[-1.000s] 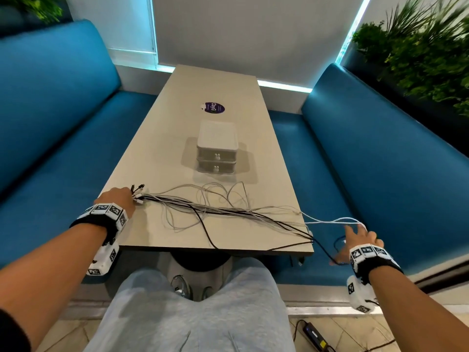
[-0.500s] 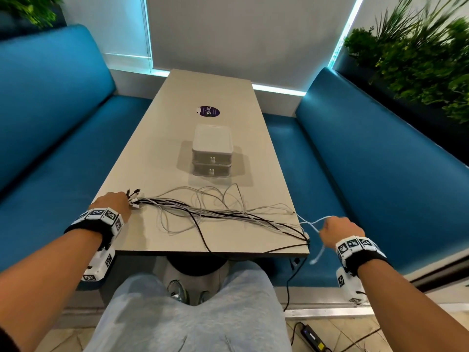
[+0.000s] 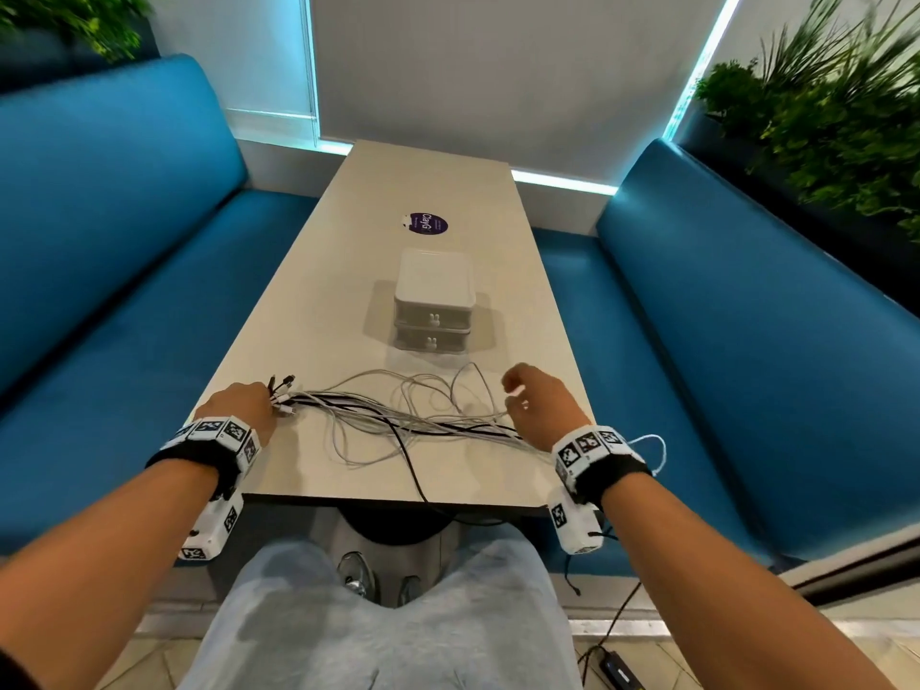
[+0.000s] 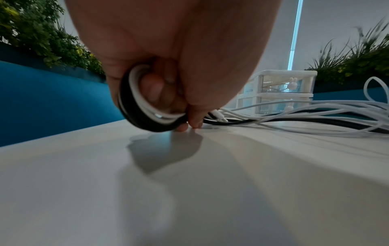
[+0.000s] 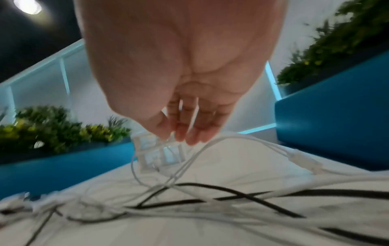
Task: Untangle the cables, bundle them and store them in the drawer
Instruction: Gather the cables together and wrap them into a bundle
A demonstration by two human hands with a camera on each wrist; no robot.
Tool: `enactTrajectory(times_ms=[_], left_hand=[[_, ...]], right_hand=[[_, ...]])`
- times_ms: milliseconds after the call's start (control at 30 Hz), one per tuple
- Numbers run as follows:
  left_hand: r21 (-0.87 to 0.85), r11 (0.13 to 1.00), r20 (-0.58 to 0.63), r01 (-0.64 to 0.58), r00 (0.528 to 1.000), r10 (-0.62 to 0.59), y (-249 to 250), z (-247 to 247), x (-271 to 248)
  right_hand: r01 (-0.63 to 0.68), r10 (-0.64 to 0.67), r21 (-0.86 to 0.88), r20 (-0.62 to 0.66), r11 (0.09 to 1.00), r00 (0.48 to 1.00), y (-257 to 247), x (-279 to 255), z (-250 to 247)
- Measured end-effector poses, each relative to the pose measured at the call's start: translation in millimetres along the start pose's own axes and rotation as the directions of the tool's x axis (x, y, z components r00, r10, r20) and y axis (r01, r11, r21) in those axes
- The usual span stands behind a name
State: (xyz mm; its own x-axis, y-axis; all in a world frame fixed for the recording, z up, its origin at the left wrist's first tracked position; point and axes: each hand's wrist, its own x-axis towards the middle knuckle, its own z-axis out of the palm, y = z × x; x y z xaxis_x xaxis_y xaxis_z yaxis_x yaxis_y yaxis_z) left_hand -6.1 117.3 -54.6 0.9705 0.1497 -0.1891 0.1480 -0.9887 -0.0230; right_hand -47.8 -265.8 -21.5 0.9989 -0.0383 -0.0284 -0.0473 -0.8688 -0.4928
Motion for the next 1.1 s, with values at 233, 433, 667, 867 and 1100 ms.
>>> enactTrajectory(times_ms=[233, 433, 667, 867, 1100], left_hand=[[-0.004, 1.0, 0.017, 0.005, 1.0, -0.005, -1, -1, 0], [0.003, 1.0, 0.031, 0.007, 1.0, -0.007, -1, -3, 3], [-0.001, 1.0, 0.042, 0.017, 0.999, -0.017, -3, -2, 3], [0.016, 1.0, 0.038, 0.011, 0.999, -0.012, 1, -4, 1], [-0.004, 1.0, 0.038, 0.01, 0.999, -0.01, 1, -3, 2]], right_hand=[[0.129, 0.015, -0.407, 0.333, 0.904, 0.943, -1, 4, 15], [-0.231, 0.358, -0.703, 0.035, 0.672, 0.933, 57, -6, -11], [-0.544, 0.566, -0.516, -0.132, 0.662, 0.814, 128, -19, -37], [-0.517, 0.475, -0.355, -0.205, 0.779, 0.856, 123, -12, -45], [-0.578, 0.612, -0.398, -0.051, 0.713, 0.79, 129, -18, -43]])
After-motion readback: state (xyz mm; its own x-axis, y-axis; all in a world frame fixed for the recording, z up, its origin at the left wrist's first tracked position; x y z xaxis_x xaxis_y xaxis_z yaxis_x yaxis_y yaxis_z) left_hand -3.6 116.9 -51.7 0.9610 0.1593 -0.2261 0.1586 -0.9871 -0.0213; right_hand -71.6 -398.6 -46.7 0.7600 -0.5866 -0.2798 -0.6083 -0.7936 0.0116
